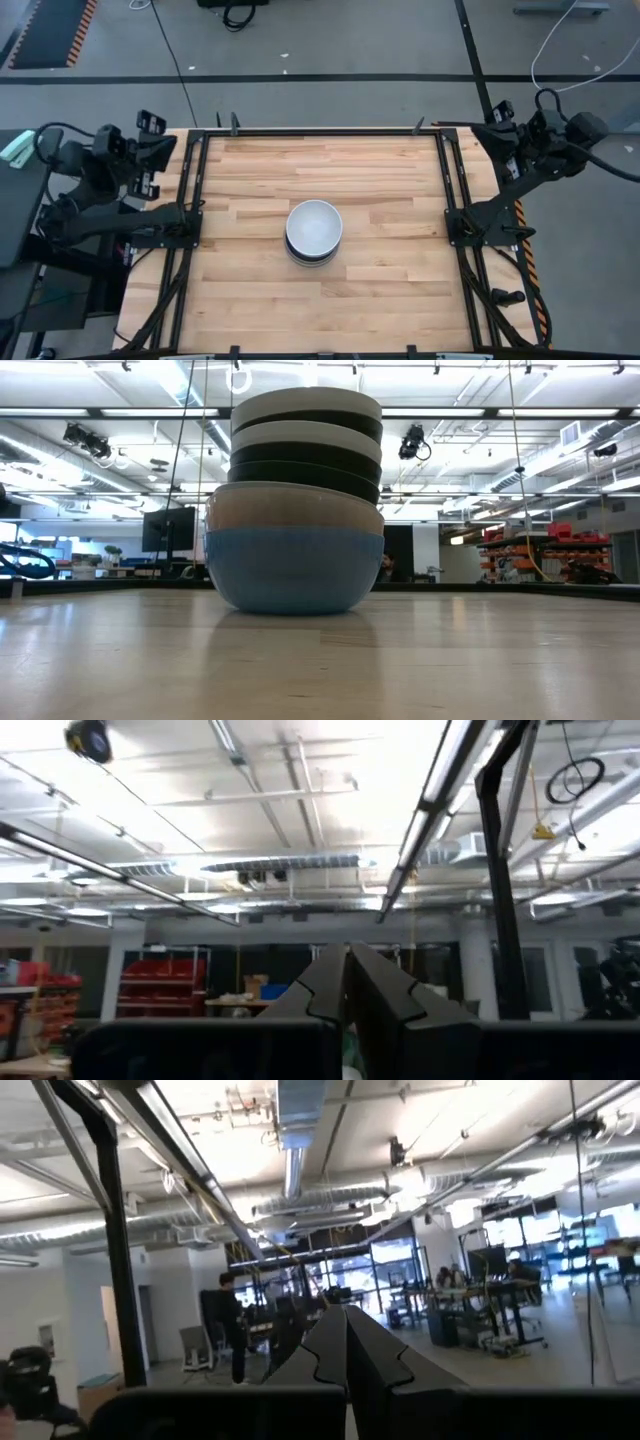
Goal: Nest bowls inside each other
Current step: Return to Home Position
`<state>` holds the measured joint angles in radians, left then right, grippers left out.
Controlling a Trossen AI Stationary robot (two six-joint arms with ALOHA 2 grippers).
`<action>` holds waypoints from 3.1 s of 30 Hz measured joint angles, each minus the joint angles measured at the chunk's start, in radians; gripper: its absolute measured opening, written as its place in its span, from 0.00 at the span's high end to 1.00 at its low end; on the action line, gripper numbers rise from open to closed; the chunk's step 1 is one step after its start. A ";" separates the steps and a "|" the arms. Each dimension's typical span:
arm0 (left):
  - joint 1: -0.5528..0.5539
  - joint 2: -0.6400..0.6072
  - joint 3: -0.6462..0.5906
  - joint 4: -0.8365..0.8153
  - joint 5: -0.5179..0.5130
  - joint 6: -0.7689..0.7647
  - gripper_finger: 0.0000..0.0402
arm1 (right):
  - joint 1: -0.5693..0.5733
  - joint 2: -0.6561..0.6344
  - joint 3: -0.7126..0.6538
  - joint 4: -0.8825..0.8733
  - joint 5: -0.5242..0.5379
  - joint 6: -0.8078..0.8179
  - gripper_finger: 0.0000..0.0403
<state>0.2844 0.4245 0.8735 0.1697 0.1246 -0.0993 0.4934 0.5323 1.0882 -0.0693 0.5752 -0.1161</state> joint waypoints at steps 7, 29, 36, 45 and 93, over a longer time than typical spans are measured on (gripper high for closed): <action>0.000 -0.137 -0.121 0.022 -0.021 -0.012 0.97 | 0.000 -0.045 0.000 0.048 -0.041 -0.094 0.99; 0.000 -0.248 -0.245 0.001 -0.057 -0.047 0.97 | 0.000 -0.392 -0.494 0.263 -0.060 0.091 0.99; 0.000 -0.321 -0.341 0.026 -0.062 -0.071 0.95 | 0.000 -0.395 -0.611 0.338 -0.061 0.150 0.98; 0.000 -0.415 -0.494 0.155 -0.069 -0.156 0.97 | 0.000 -0.432 -0.724 0.454 -0.079 0.211 0.99; 0.000 -0.420 -0.686 0.152 -0.080 -0.301 0.93 | 0.034 -0.437 -1.080 1.043 -0.147 0.134 0.98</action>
<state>0.2849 0.0044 0.1871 0.3222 0.0444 -0.4007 0.5270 0.0952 0.0078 0.9736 0.4282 0.0175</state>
